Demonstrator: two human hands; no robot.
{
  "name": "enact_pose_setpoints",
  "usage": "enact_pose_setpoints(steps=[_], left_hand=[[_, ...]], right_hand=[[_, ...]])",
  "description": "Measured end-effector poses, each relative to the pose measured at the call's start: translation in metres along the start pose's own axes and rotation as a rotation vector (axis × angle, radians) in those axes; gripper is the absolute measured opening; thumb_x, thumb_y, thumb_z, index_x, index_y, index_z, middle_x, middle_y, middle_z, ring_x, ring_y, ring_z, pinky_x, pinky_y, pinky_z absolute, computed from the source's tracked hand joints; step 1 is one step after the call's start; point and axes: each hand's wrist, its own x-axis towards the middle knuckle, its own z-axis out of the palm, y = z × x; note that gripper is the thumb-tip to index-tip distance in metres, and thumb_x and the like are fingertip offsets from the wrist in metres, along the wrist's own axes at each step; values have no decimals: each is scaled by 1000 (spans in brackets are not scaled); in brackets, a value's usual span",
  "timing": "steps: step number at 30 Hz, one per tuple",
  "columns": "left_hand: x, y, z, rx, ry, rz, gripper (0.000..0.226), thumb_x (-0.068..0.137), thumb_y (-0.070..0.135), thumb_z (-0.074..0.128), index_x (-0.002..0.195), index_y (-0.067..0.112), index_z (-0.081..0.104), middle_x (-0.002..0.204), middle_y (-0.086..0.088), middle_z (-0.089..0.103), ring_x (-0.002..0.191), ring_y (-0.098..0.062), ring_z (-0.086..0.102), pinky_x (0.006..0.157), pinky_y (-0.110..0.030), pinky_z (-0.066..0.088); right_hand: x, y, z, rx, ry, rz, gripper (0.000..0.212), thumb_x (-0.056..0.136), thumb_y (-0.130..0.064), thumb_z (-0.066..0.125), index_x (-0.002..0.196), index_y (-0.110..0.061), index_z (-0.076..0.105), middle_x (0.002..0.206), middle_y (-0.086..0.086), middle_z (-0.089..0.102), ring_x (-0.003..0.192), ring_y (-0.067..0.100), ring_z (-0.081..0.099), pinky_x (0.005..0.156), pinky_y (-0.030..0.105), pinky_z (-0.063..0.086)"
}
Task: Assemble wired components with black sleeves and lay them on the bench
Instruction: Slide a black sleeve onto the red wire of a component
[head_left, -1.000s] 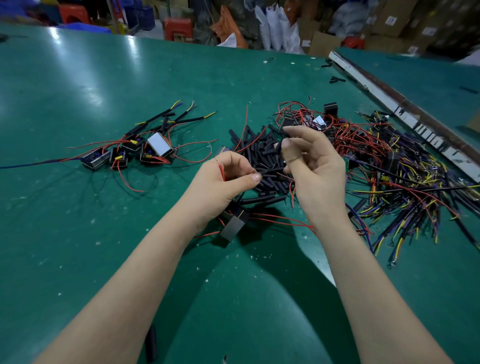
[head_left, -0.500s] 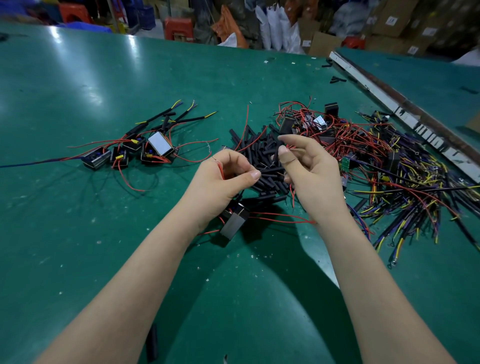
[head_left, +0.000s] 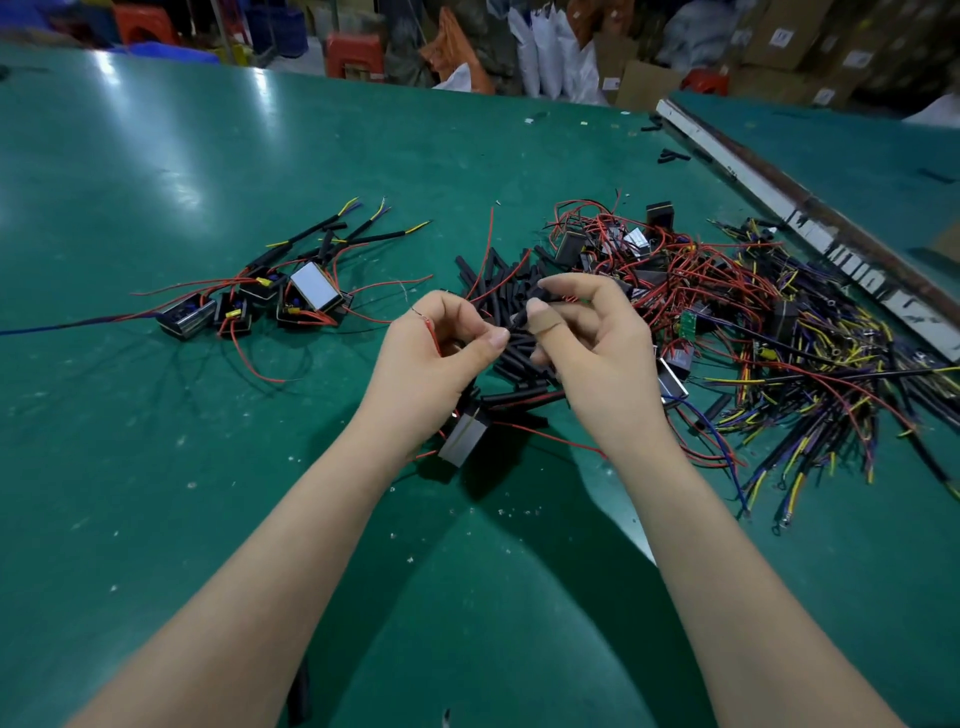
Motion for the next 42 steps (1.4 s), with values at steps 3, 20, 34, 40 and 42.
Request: enact_pose_setpoints(steps=[3, 20, 34, 40, 42], left_hand=[[-1, 0, 2, 60, 26, 19, 25, 84, 8, 69, 73, 19, 50, 70, 3, 56, 64, -9, 46, 62, -19, 39], [8, -4, -27, 387, -302, 22, 28, 76, 12, 78, 82, 25, 54, 80, 7, 66, 72, -7, 59, 79, -33, 50], [10, -8, -29, 267, -276, 49, 15, 83, 20, 70, 91, 27, 60, 88, 10, 65, 74, 6, 58, 71, -7, 44], [7, -11, -17, 225, -195, 112, 12, 84, 18, 71, 83, 28, 64, 64, 20, 62, 61, 6, 52, 63, -10, 41], [7, -11, -16, 185, -187, 92, 11, 85, 16, 70, 81, 26, 66, 59, 19, 60, 55, 6, 48, 57, -10, 39]], right_hand=[[-3, -1, 2, -83, 19, -126, 21, 89, -10, 65, 94, -29, 56, 77, -10, 65, 69, 1, 60, 69, 19, 49], [-1, 3, -1, -39, 63, 1, 38, 82, -17, 72, 105, -32, 46, 70, -15, 66, 59, 2, 49, 64, 15, 39], [-1, 8, -11, -356, -400, 98, 22, 80, -17, 76, 87, -27, 58, 77, -8, 69, 63, 4, 52, 64, 17, 42], [0, 4, -16, -463, -406, 41, 16, 82, -23, 72, 94, -29, 62, 83, -10, 68, 71, 16, 56, 66, 20, 45], [2, 4, -18, -488, -340, -10, 27, 82, -22, 72, 105, -29, 58, 87, -13, 64, 65, 9, 51, 65, 15, 42]])
